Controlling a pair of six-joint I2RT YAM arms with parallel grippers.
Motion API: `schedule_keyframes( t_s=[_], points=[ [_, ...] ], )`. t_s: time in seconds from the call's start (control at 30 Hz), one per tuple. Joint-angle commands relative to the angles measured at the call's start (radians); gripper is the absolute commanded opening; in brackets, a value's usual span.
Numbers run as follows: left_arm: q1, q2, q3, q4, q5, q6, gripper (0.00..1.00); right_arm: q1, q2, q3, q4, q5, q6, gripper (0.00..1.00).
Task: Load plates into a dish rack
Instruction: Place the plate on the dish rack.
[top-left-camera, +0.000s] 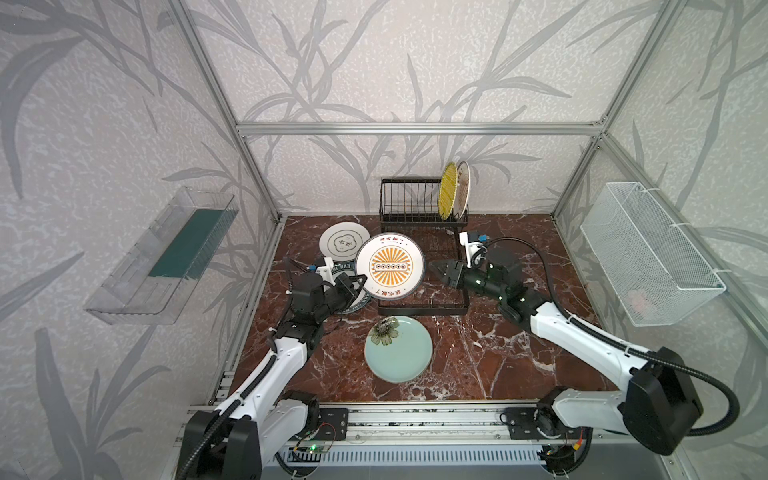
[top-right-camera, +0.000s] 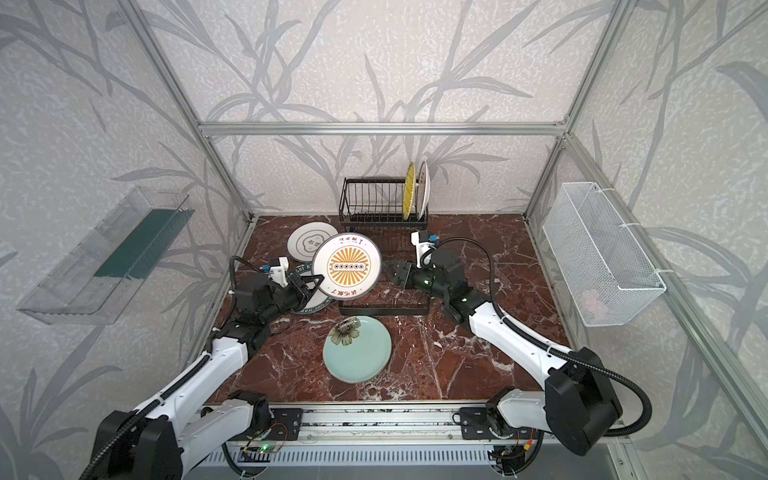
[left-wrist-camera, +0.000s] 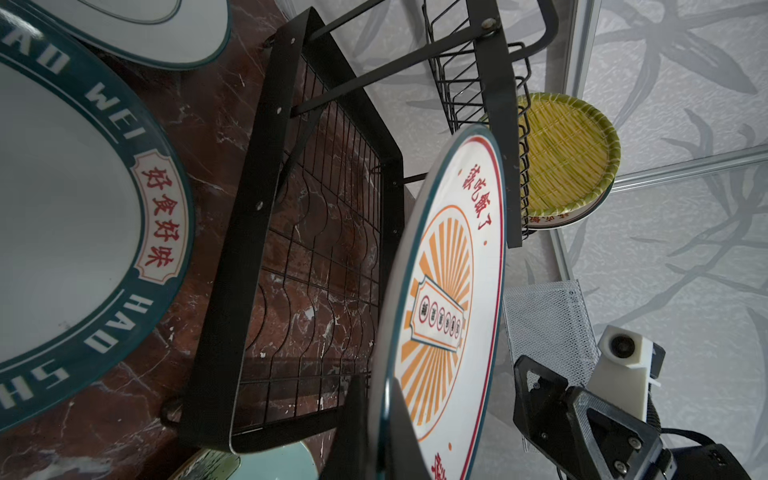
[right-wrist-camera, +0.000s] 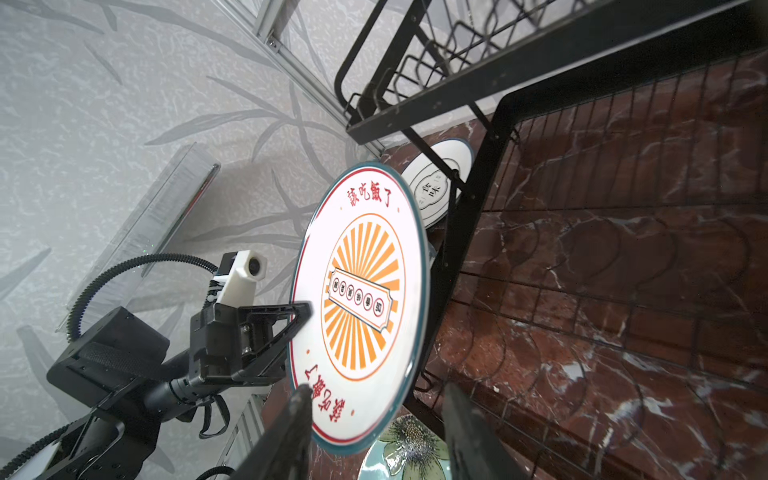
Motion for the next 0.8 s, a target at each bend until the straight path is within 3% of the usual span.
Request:
schedule_keyframes(
  t_s=[0.0, 0.33, 0.77],
  points=[
    [0.012, -0.016, -0.003, 0.168, 0.073, -0.066, 0.00, 0.025, 0.035, 0.062, 0.016, 0.053, 0.003, 0.54],
    [0.019, -0.005, -0.019, 0.249, 0.106, -0.099, 0.00, 0.065, 0.127, 0.152, -0.008, 0.044, -0.001, 0.55],
    [0.019, -0.053, -0.016, 0.169, 0.102, -0.044, 0.00, 0.111, 0.184, 0.219, 0.024, 0.004, 0.028, 0.34]
  ],
)
